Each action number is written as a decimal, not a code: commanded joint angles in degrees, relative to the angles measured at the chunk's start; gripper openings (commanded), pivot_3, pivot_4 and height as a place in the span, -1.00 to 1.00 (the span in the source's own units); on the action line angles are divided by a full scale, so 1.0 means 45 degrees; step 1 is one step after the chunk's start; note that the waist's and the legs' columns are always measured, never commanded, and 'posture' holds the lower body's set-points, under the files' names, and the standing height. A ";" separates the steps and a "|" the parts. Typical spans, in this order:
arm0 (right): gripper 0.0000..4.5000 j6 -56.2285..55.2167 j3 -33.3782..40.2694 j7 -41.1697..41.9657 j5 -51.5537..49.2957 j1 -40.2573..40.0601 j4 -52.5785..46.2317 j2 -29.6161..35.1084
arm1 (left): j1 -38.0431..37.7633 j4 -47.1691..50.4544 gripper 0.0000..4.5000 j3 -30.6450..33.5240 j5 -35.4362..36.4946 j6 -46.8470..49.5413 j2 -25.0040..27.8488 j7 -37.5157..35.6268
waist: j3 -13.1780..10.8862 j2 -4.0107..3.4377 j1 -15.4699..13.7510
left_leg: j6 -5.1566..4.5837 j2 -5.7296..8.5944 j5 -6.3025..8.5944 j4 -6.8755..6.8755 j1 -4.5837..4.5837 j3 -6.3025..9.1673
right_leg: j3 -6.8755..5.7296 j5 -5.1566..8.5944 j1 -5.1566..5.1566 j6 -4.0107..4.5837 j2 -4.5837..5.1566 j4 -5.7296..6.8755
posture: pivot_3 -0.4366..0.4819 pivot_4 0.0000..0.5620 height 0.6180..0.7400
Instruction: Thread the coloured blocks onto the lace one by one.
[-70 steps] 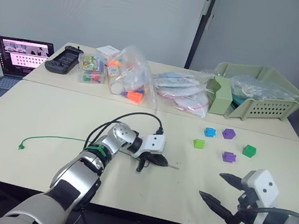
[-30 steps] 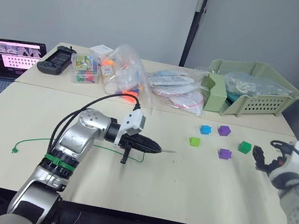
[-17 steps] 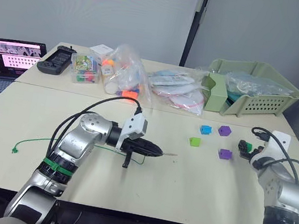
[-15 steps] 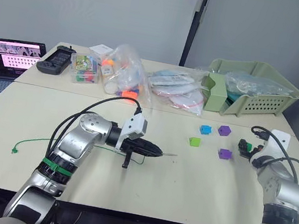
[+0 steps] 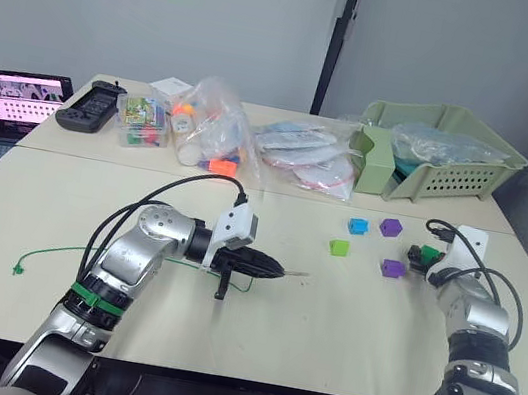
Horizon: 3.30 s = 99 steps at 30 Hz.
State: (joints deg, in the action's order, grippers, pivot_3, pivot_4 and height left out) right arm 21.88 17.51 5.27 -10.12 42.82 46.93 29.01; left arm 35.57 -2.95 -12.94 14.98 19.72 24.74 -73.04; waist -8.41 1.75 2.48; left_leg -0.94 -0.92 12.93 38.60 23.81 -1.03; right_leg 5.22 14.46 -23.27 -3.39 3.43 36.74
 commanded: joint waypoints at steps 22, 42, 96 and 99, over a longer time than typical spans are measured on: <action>-0.48 0.3981 0.1372 0.1133 -0.2997 -0.4902 -1.1774 0.0545 | 0.0319 -0.1223 -1.00 -0.0620 -0.0154 -0.1164 -0.0129 -0.0519 | -0.0001 -0.0031 -0.0086 | -0.0001 0.0013 0.0000 -0.0057 0.0001 0.0111 | 0.0002 0.0000 -0.0007 -0.0001 0.0005 0.0005 | -0.05 -0.47 0.91; -0.48 0.6682 -0.3836 -0.2175 -0.1798 -1.1655 -2.0472 -0.3198 | 0.1070 -0.4592 -1.00 -0.1240 -0.0927 -0.3541 -0.0932 -0.1733 | -0.0005 -0.0027 -0.0082 | 0.0001 -0.0001 -0.0003 -0.0032 0.0007 0.0084 | 0.0017 0.0011 -0.0009 -0.0006 -0.0003 -0.0068 | -0.05 -0.47 0.91; 0.99 -0.3535 -0.6744 1.5804 0.0962 -0.4342 -0.9410 0.5931 | -0.0373 -0.2169 -1.00 -0.1349 -0.1218 -0.2968 -0.0896 -0.0607 | -0.0020 -0.0007 -0.0441 | -0.0005 -0.0002 0.0001 0.0026 0.0026 -0.0009 | -0.0006 0.0002 0.0023 -0.0014 -0.0001 -0.0118 | -0.05 -0.47 0.91; 0.88 -0.3514 -0.6947 1.6162 0.1105 -0.4018 -0.9083 0.5796 | -0.0384 -0.2080 -1.00 -0.1385 -0.1226 -0.2918 -0.0868 -0.0550 | -0.0020 -0.0008 -0.0440 | -0.0006 -0.0003 0.0001 0.0026 0.0026 -0.0007 | -0.0007 0.0001 0.0023 -0.0013 0.0000 -0.0113 | -0.05 -0.47 0.91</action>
State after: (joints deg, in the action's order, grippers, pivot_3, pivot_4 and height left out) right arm 6.78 -13.87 76.97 -5.48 23.92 5.83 54.98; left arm 33.56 -14.30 -19.14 9.11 6.42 20.78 -75.77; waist -8.50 1.71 0.50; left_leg -0.97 -0.94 12.94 38.71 23.93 -1.06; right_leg 5.19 14.46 -23.16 -3.45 3.43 36.23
